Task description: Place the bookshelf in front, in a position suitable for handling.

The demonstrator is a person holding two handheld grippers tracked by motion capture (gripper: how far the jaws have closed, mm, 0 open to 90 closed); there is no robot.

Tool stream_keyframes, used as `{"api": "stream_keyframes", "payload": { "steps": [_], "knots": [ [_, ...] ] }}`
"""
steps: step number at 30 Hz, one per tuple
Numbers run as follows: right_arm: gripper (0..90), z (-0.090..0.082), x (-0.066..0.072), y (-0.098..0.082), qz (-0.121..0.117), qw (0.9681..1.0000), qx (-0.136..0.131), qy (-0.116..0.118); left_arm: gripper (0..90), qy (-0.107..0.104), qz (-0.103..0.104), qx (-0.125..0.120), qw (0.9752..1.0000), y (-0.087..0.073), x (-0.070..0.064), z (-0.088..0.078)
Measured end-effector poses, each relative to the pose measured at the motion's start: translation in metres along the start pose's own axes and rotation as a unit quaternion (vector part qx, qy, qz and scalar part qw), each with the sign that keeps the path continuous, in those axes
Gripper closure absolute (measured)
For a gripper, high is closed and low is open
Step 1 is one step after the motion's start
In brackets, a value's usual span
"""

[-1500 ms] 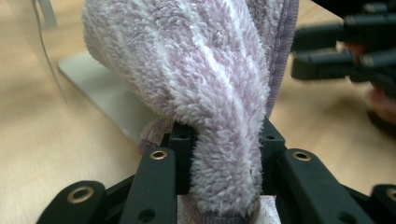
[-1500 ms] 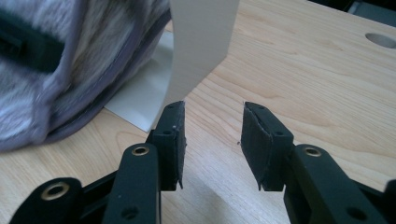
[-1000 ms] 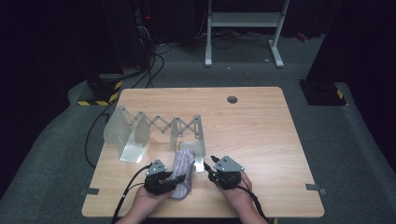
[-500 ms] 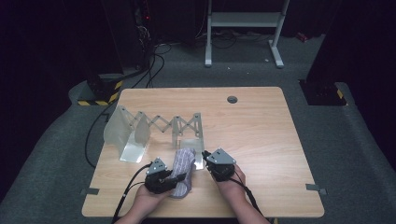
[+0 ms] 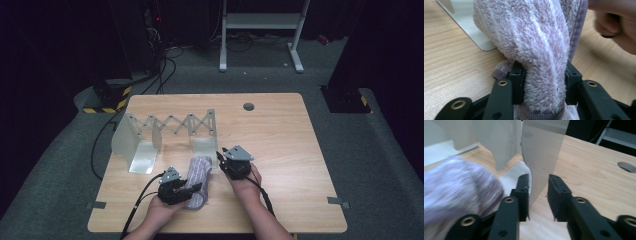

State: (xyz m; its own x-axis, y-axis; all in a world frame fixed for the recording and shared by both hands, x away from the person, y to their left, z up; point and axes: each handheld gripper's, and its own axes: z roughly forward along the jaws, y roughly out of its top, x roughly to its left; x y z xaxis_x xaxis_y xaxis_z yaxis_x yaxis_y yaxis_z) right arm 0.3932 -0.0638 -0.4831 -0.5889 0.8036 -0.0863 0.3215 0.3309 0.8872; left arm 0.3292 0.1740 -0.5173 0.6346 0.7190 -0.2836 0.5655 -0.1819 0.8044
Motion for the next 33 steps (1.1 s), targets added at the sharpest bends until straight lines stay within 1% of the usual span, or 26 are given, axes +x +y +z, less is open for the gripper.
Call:
{"api": "stream_keyframes", "payload": {
  "steps": [1,2,3,5,7,10,11,12,14,16,17,18,21,23,25,28,33],
  "knots": [
    [65.9,-0.008,0.000,-0.002,0.003,1.0000,-0.004,0.004,58.6,0.001,0.000,0.001,1.0000,0.000,0.000,0.000],
    [64.4,-0.014,0.001,-0.004,0.006,0.9999,-0.009,0.008,57.8,0.002,0.000,0.002,1.0000,0.000,0.000,0.000],
    [62.2,-0.028,0.005,-0.008,0.002,0.9998,-0.017,0.011,56.8,0.002,-0.001,0.003,1.0000,0.000,0.000,0.001],
    [61.1,-0.042,0.011,-0.012,-0.001,0.9995,-0.026,0.017,55.7,0.003,-0.002,0.002,1.0000,0.000,0.000,0.001],
    [61.1,-0.056,0.019,-0.014,-0.002,0.9985,-0.048,0.026,54.3,0.005,-0.001,0.003,1.0000,0.000,-0.001,0.001],
    [62.5,-0.065,0.030,-0.012,-0.001,0.9968,-0.065,0.047,52.8,0.007,0.002,0.003,1.0000,0.001,-0.004,0.002],
    [62.9,-0.065,0.034,-0.011,-0.001,0.9961,-0.067,0.057,52.5,0.009,0.007,0.004,0.9999,0.001,-0.005,0.003],
    [63.8,-0.063,0.039,-0.010,-0.009,0.9961,-0.062,0.063,52.2,0.009,0.007,0.004,0.9999,0.001,-0.006,0.003],
    [65.5,-0.057,0.043,-0.011,-0.018,0.9964,-0.055,0.062,51.2,0.007,0.010,0.004,0.9999,0.001,-0.007,0.003],
    [67.5,-0.047,0.042,-0.015,-0.016,0.9972,-0.039,0.062,50.0,0.005,0.011,0.004,0.9999,0.001,-0.007,0.004],
    [68.0,-0.041,0.041,-0.019,-0.017,0.9978,-0.027,0.057,49.1,0.004,0.011,0.004,0.9999,0.001,-0.007,0.004],
    [68.3,-0.038,0.040,-0.021,-0.018,0.9982,-0.022,0.053,48.3,0.003,0.012,0.004,0.9999,0.000,-0.007,0.003],
    [68.7,-0.029,0.034,-0.030,-0.012,0.9991,0.001,0.040,45.5,0.003,0.012,0.002,0.9999,0.000,-0.008,0.001],
    [68.7,-0.025,0.032,-0.035,-0.009,0.9993,0.014,0.034,42.9,0.000,0.016,-0.001,0.9999,0.000,-0.009,0.000],
    [68.5,-0.022,0.031,-0.037,-0.007,0.9992,0.024,0.032,40.3,-0.005,0.023,-0.006,0.9997,0.001,-0.011,-0.002],
    [68.0,-0.018,0.032,-0.040,-0.015,0.9989,0.038,0.024,38.1,-0.013,0.025,-0.016,0.9995,0.002,-0.013,-0.008],
    [67.0,-0.013,0.029,-0.044,-0.018,0.9982,0.055,0.016,38.0,-0.017,0.021,-0.037,0.9989,0.006,-0.011,-0.019]
  ]
}}
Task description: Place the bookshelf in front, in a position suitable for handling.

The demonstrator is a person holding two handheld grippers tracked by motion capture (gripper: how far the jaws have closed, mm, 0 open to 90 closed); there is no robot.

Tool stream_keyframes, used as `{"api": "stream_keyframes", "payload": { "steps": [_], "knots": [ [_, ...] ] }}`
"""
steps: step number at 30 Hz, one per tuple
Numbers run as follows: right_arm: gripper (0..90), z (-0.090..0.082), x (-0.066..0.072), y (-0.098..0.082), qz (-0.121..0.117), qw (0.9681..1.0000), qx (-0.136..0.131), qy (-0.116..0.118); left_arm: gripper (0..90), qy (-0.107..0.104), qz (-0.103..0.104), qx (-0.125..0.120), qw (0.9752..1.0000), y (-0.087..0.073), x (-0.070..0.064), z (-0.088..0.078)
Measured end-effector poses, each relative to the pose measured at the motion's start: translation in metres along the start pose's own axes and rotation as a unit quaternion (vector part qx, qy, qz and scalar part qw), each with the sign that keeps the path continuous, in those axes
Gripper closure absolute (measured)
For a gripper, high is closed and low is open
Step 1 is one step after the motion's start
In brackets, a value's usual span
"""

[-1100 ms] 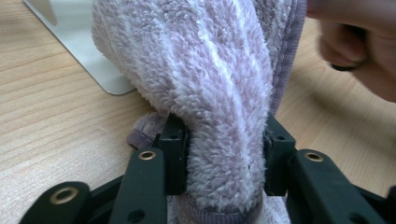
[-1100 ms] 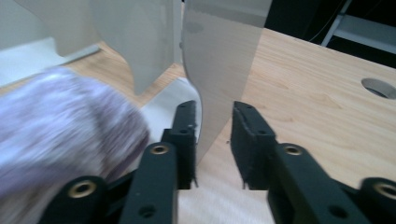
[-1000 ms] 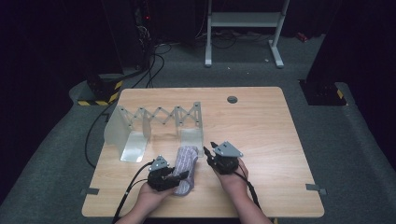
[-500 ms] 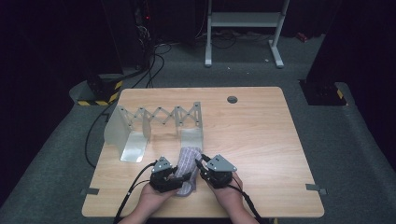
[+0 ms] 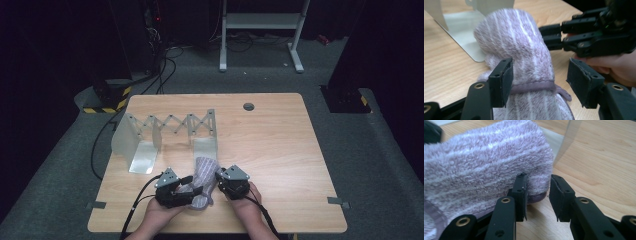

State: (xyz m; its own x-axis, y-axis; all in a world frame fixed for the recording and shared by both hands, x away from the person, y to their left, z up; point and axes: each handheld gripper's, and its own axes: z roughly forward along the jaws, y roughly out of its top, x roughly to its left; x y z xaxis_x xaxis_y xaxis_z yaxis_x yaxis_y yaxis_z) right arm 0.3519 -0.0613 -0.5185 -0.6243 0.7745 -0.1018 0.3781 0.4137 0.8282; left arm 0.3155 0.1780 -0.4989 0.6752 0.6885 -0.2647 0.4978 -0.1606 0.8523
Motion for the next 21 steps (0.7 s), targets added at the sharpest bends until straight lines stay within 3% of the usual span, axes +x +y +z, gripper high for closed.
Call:
{"api": "stream_keyframes", "payload": {
  "steps": [5,9,10,12,13,15,17,21],
  "knots": [
    [65.8,-0.002,-0.005,-0.002,0.006,1.0000,0.003,-0.005,41.6,0.002,-0.010,-0.039,0.9992,0.007,0.008,-0.017],
    [65.0,-0.009,-0.009,-0.002,0.013,0.9999,-0.006,-0.005,53.5,0.047,-0.008,-0.047,0.9978,0.007,0.022,-0.023],
    [64.7,-0.012,-0.009,-0.002,0.013,0.9999,-0.009,-0.005,57.0,0.063,0.000,-0.042,0.9971,0.006,0.024,-0.022],
    [64.3,-0.016,-0.010,-0.002,0.015,0.9998,-0.015,-0.004,61.4,0.112,0.024,-0.015,0.9933,0.000,0.031,-0.017],
    [64.4,-0.020,-0.010,-0.002,0.020,0.9996,-0.020,-0.001,63.1,0.119,0.024,-0.002,0.9926,-0.002,0.035,-0.014],
    [64.4,-0.025,-0.009,-0.001,0.022,0.9994,-0.025,0.001,64.7,0.128,0.019,0.032,0.9911,-0.007,0.040,-0.005],
    [64.1,-0.030,-0.007,-0.001,0.022,0.9993,-0.030,0.006,65.8,0.129,0.031,0.055,0.9896,-0.011,0.038,0.002],
    [62.1,-0.033,-0.002,-0.001,0.014,0.9993,-0.032,0.015,66.5,0.112,0.044,0.065,0.9906,-0.012,0.028,0.009]
  ]
}}
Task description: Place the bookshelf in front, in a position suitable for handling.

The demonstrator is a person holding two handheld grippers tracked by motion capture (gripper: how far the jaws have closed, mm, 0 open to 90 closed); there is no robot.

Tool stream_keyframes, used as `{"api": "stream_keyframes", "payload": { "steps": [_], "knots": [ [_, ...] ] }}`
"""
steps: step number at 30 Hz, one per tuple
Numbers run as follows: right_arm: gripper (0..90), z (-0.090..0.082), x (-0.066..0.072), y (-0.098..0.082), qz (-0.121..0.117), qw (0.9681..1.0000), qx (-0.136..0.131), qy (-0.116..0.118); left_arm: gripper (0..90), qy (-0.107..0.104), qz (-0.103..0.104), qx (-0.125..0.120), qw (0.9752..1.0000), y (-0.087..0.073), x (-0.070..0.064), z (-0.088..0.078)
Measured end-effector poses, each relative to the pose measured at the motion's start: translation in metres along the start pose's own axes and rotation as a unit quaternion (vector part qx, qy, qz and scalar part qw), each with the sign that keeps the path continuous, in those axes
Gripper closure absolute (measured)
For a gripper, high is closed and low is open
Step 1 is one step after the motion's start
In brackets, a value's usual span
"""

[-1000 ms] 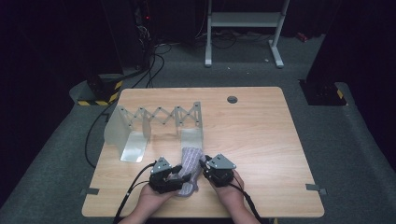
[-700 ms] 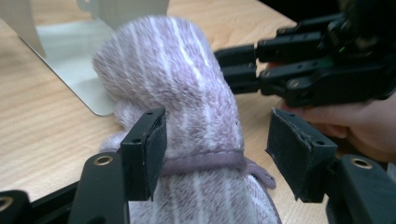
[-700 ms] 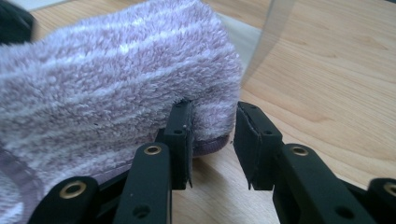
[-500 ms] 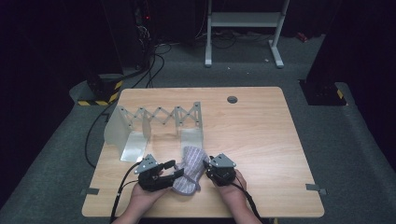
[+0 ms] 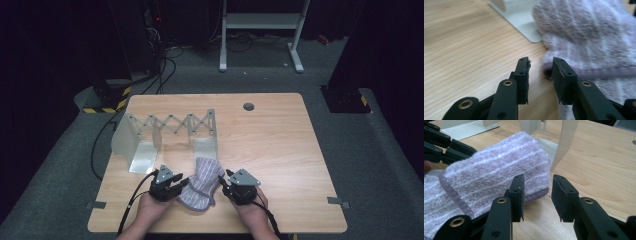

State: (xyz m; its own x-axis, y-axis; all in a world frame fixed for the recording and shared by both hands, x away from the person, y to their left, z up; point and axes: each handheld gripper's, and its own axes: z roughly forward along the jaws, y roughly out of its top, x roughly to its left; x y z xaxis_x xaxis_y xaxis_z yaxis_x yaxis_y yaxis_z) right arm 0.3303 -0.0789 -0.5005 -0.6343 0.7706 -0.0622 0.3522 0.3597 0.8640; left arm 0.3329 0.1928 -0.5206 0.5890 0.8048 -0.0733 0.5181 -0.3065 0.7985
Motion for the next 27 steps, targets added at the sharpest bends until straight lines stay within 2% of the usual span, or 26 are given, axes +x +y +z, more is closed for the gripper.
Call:
{"api": "stream_keyframes", "payload": {
  "steps": [5,9,11,14,15,16,21,27],
  "knots": [
    [61.4,0.000,0.001,0.000,0.003,1.0000,0.002,-0.001,66.4,-0.020,0.010,0.003,0.9997,0.000,-0.010,0.002],
    [60.6,-0.006,-0.003,-0.001,0.012,0.9998,-0.001,-0.013,65.0,-0.046,0.017,0.004,0.9988,0.003,-0.022,0.005],
    [60.3,-0.008,-0.005,-0.002,0.015,0.9998,-0.002,-0.016,64.5,-0.051,0.020,0.004,0.9985,0.004,-0.024,0.006],
    [58.6,-0.016,-0.008,-0.004,0.023,0.9994,-0.007,-0.025,64.1,-0.073,0.026,0.004,0.9970,0.007,-0.034,0.010],
    [58.6,-0.016,-0.008,-0.004,0.023,0.9994,-0.007,-0.025,63.8,-0.073,0.026,0.004,0.9970,0.007,-0.034,0.010],
    [57.4,-0.020,-0.008,-0.004,0.024,0.9993,-0.010,-0.027,63.5,-0.085,0.027,0.004,0.9960,0.008,-0.040,0.012],
    [57.0,-0.030,-0.006,-0.006,0.027,0.9989,-0.018,-0.033,59.9,-0.105,0.040,0.005,0.9936,0.011,-0.051,0.018],
    [55.5,-0.039,-0.003,-0.008,0.033,0.9987,-0.024,-0.031,58.8,-0.130,0.045,0.005,0.9905,0.014,-0.060,0.025]
  ]
}}
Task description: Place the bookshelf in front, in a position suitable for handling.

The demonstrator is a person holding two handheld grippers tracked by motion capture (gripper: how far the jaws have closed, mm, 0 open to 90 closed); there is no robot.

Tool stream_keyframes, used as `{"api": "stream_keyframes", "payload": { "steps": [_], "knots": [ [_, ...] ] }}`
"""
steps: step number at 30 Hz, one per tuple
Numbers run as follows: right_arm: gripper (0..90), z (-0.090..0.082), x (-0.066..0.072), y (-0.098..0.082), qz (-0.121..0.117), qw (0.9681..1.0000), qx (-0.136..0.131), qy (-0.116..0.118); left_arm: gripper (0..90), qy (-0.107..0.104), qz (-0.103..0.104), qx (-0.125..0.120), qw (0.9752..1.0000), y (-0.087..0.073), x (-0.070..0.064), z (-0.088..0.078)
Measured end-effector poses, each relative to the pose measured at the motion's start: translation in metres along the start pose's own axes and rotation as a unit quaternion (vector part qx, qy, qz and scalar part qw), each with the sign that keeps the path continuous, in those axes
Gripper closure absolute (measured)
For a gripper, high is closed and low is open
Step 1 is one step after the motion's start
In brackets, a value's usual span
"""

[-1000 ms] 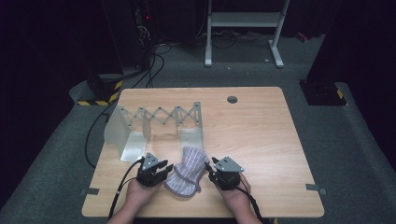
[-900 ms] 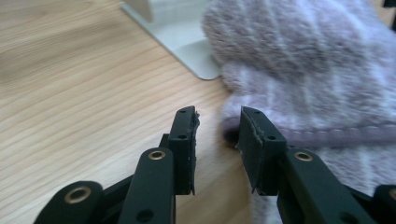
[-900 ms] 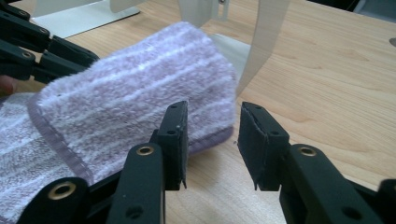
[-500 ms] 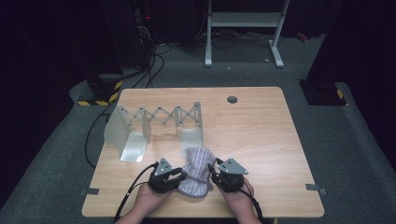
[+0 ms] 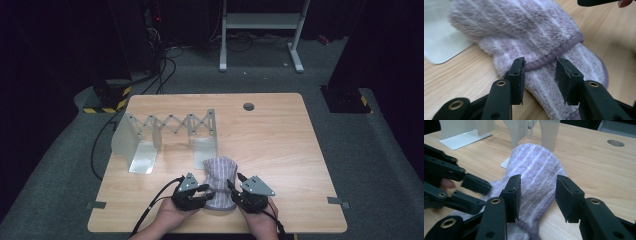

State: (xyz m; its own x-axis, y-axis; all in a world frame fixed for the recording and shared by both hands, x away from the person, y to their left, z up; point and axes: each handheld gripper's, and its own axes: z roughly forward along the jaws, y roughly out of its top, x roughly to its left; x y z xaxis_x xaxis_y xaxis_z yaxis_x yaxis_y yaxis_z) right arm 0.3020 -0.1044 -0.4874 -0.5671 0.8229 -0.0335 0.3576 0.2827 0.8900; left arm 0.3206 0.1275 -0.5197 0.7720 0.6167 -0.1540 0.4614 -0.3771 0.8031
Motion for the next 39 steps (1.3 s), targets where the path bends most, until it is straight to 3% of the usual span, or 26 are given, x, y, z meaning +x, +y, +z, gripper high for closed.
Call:
{"api": "stream_keyframes", "payload": {
  "steps": [1,7,10,16,20,26,28,33,36,39],
  "knots": [
    [53.6,-0.001,0.002,-0.001,0.000,1.0000,0.004,0.003,57.5,-0.013,0.004,-0.004,0.9999,0.001,-0.002,0.002],
    [48.6,0.000,0.006,-0.003,0.001,0.9999,0.008,0.012,52.8,-0.011,0.012,-0.010,0.9998,0.003,-0.003,0.001],
    [43.3,0.005,0.010,-0.003,0.001,0.9998,0.011,0.014,51.2,-0.003,0.011,-0.020,0.9997,0.003,0.001,-0.006],
    [43.6,0.021,0.011,-0.008,-0.011,0.9991,0.037,0.015,49.9,0.019,0.007,-0.020,0.9996,-0.002,0.012,-0.017],
    [43.9,0.027,0.001,-0.012,-0.002,0.9986,0.054,0.002,49.5,0.036,-0.007,-0.028,0.9989,-0.002,0.024,-0.026],
    [44.4,0.026,-0.022,-0.013,0.010,0.9982,0.054,-0.022,49.3,0.058,-0.031,-0.034,0.9973,-0.006,0.041,-0.037],
    [44.6,0.026,-0.033,-0.012,0.018,0.9980,0.052,-0.032,49.2,0.074,-0.039,-0.034,0.9959,-0.010,0.049,-0.045],
    [42.8,0.021,-0.039,-0.005,0.025,0.9990,0.032,-0.015,49.0,0.101,-0.040,-0.036,0.9934,-0.017,0.057,-0.057],
    [37.4,0.022,-0.033,0.001,0.017,0.9996,0.017,0.012,49.0,0.117,-0.053,-0.027,0.9914,-0.027,0.067,-0.065],
    [32.7,0.027,-0.029,0.003,0.013,0.9995,0.021,0.018,49.0,0.123,-0.057,-0.022,0.9906,-0.030,0.070,-0.065]
  ]
}}
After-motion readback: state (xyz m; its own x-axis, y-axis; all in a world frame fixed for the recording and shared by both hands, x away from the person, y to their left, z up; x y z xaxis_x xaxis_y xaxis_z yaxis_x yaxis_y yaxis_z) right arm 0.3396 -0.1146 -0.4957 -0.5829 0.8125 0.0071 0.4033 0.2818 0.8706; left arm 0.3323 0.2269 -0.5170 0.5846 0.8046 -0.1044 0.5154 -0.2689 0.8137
